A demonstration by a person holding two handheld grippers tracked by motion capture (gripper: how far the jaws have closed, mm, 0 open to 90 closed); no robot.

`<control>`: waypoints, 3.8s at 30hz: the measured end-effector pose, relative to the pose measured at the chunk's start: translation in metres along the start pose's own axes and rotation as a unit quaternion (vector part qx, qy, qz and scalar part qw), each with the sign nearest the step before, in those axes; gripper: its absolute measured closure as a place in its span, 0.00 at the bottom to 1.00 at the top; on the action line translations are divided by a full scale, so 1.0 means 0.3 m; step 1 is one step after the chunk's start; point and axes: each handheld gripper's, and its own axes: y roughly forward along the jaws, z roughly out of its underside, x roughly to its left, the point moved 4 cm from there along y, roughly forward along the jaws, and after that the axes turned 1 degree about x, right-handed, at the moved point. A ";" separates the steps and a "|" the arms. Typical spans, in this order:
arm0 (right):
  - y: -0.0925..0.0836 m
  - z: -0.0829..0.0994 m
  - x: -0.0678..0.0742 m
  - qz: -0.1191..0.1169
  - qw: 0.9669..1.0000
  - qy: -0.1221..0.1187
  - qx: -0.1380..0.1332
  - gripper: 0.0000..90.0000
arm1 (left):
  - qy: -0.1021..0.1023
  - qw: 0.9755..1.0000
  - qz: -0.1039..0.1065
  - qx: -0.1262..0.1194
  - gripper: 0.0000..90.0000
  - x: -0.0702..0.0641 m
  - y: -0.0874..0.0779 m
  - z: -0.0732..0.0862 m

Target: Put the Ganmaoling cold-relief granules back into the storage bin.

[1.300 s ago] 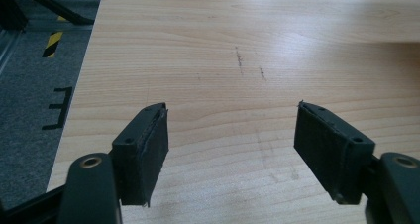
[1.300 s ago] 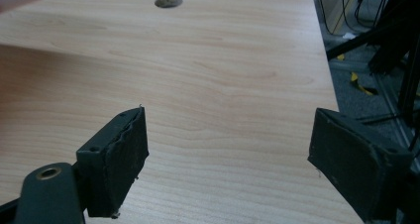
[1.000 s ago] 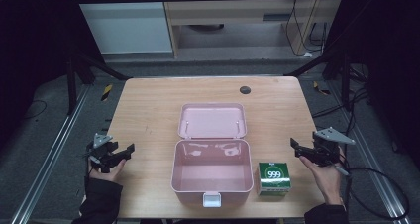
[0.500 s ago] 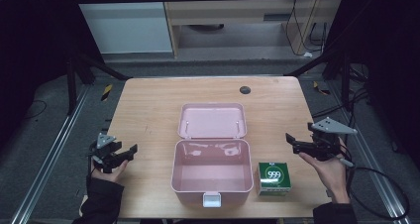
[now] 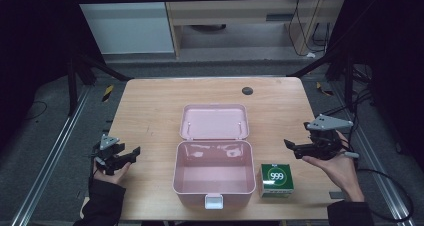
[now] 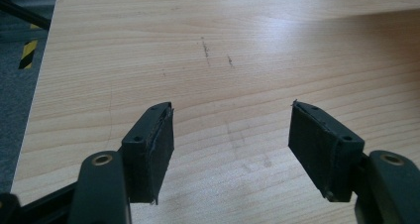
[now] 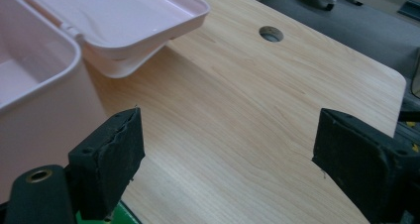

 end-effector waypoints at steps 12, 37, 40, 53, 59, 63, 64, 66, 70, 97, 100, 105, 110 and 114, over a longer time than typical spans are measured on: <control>-0.021 -0.043 0.057 -0.050 0.995 -0.074 0.036 0.10 | 0.006 1.000 0.004 0.003 0.37 -0.008 0.005 0.002; -0.001 -0.035 0.167 -0.145 0.959 -0.206 0.131 0.05 | 0.012 1.000 0.006 0.006 0.37 -0.010 0.007 0.003; -0.002 -0.034 0.175 -0.153 0.955 -0.214 0.137 0.05 | 0.012 1.000 0.006 0.005 0.37 -0.010 0.007 0.003; 0.006 -0.019 0.201 -0.178 0.937 -0.248 0.169 0.05 | 0.013 1.000 0.007 0.005 0.37 -0.012 0.007 0.003; 0.015 -0.009 0.209 -0.185 0.930 -0.258 0.185 0.04 | 0.014 1.000 0.007 0.004 0.37 -0.013 0.007 0.003; 0.020 0.000 0.218 -0.187 0.925 -0.267 0.196 0.04 | 0.014 1.000 0.007 0.005 0.36 -0.013 0.008 0.003; 0.021 0.002 0.221 -0.187 0.924 -0.267 0.198 0.04 | 0.014 1.000 0.007 0.005 0.36 -0.013 0.008 0.004; 0.023 0.005 0.224 -0.188 0.923 -0.270 0.201 0.04 | 0.015 1.000 0.007 0.005 0.36 -0.013 0.008 0.004; 0.031 0.016 0.228 -0.189 0.921 -0.271 0.209 0.04 | 0.016 1.000 0.007 0.005 0.36 -0.013 0.008 0.004; 0.116 0.120 0.270 -0.207 0.900 -0.284 0.257 0.02 | 0.016 1.000 0.008 0.005 0.36 -0.015 0.010 0.004; 0.124 0.126 0.274 -0.209 0.901 -0.281 0.257 0.02 | 0.016 1.000 0.008 0.005 0.36 -0.014 0.010 0.004; 0.140 0.141 0.275 -0.213 0.898 -0.282 0.262 0.03 | 0.018 1.000 0.008 0.007 0.36 -0.013 0.010 0.004; 0.153 0.155 0.279 -0.215 0.896 -0.284 0.265 0.03 | 0.017 1.000 0.007 0.006 0.36 -0.014 0.011 0.004; 0.164 0.159 0.284 -0.217 0.894 -0.287 0.267 0.04 | 0.017 1.000 0.007 0.007 0.36 -0.015 0.012 0.004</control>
